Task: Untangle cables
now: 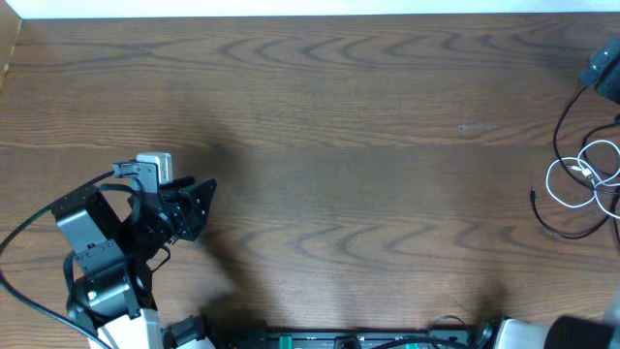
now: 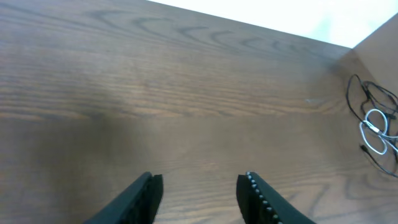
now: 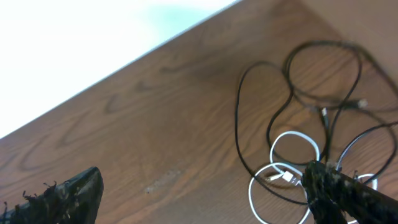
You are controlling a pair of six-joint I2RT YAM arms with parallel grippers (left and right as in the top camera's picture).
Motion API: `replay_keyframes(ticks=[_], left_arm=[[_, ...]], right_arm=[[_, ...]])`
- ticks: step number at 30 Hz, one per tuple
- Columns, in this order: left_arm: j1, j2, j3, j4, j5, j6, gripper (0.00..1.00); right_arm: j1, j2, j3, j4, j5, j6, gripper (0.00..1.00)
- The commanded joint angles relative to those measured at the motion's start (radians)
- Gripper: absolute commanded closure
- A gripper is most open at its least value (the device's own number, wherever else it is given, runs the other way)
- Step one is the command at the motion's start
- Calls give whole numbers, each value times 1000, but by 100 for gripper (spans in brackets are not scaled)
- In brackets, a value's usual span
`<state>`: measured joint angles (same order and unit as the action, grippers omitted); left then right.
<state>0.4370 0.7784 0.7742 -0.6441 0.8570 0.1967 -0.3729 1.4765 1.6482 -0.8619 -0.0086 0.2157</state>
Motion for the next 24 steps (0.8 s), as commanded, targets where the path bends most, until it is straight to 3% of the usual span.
replay_keyframes(ticks=[1, 13, 16, 24], left_arm=[[4, -39, 10, 29, -17, 19, 54], [5, -232, 58, 235, -43, -139, 44], [5, -267, 98, 242, -42, -200, 42], [5, -335, 256, 230, -74, -207, 42]], right_arm=[[1, -113, 3, -7, -38, -56, 1], [1, -486, -15, -66, -233, -97, 1], [1, -566, -15, -74, -309, -105, 1], [1, -758, -15, -55, -422, -137, 1]])
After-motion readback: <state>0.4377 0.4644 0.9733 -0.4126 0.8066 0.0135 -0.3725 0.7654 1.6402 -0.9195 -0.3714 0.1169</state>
